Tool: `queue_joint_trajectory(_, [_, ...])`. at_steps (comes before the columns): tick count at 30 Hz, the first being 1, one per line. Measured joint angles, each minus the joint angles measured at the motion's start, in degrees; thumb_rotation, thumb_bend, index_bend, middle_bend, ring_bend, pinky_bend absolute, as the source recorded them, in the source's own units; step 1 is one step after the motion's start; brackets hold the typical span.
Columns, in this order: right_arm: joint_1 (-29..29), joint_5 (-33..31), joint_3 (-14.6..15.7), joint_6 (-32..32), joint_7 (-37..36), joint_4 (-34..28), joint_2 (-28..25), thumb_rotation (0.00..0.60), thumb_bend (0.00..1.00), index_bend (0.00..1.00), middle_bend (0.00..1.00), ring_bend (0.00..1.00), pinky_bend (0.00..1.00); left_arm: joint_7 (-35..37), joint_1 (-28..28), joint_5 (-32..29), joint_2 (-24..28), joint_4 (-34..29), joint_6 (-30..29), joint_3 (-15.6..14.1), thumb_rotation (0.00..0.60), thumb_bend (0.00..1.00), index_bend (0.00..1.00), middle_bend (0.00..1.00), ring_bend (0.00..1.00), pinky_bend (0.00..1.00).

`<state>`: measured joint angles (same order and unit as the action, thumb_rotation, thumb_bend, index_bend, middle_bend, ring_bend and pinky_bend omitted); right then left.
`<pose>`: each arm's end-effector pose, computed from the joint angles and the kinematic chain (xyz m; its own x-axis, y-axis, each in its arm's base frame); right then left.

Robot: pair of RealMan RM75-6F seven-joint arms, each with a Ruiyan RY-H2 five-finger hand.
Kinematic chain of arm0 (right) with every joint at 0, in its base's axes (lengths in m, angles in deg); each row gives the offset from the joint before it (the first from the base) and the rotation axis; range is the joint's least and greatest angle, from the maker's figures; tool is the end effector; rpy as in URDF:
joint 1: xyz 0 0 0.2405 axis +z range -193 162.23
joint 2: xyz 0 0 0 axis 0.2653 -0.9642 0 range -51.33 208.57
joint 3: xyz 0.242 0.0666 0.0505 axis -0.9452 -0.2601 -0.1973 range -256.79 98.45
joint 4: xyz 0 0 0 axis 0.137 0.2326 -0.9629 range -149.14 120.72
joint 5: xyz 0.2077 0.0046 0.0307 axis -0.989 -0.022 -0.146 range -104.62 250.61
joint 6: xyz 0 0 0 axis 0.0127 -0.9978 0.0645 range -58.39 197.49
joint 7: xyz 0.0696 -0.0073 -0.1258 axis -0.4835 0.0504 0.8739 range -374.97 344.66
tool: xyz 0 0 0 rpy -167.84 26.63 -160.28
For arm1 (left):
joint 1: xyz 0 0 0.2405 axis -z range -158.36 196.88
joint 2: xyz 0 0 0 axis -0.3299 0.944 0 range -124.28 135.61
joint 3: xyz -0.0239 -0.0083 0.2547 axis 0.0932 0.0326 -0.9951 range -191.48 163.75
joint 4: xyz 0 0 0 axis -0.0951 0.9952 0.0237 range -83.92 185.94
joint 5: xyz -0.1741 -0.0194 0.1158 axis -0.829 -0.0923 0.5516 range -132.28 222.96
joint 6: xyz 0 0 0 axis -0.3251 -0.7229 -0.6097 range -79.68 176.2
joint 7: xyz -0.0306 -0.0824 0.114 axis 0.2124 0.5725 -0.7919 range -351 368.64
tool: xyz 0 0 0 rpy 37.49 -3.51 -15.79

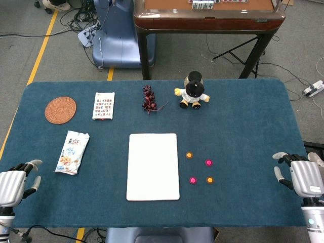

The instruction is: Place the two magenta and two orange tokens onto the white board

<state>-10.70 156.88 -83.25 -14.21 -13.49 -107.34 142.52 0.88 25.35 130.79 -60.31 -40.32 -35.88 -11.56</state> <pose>-0.3133 -0.1843 0.1609 0.4081 -0.0070 0.9129 -0.9125 0.0267 0.4081 -0.3106 0.1857 0.1472 0.5060 0.0182 0.8623 0.8625 -0.0225 -0.5056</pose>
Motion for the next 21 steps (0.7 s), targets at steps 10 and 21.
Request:
queue_joint_trajectory(10, [-0.5, 3.6, -1.7, -7.7, 3.0, 5.2, 5.3, 0.600, 0.71, 0.75, 0.89, 0.73, 0.63, 0.6, 0.1, -0.3, 0.3, -0.3, 0.0, 0.2, 0.600, 0.44, 0.38, 0.47, 0.43, 0.52])
queue_joint_trajectory(21, [0.5, 4.5, 0.2, -2.5, 2.0, 4.6, 4.2, 0.600, 0.09, 0.41, 0.43, 0.41, 0.59, 1.5, -0.1, -0.6, 0.8, -0.7, -0.2, 0.3, 0.600, 0.44, 0.38, 0.47, 0.43, 0.52])
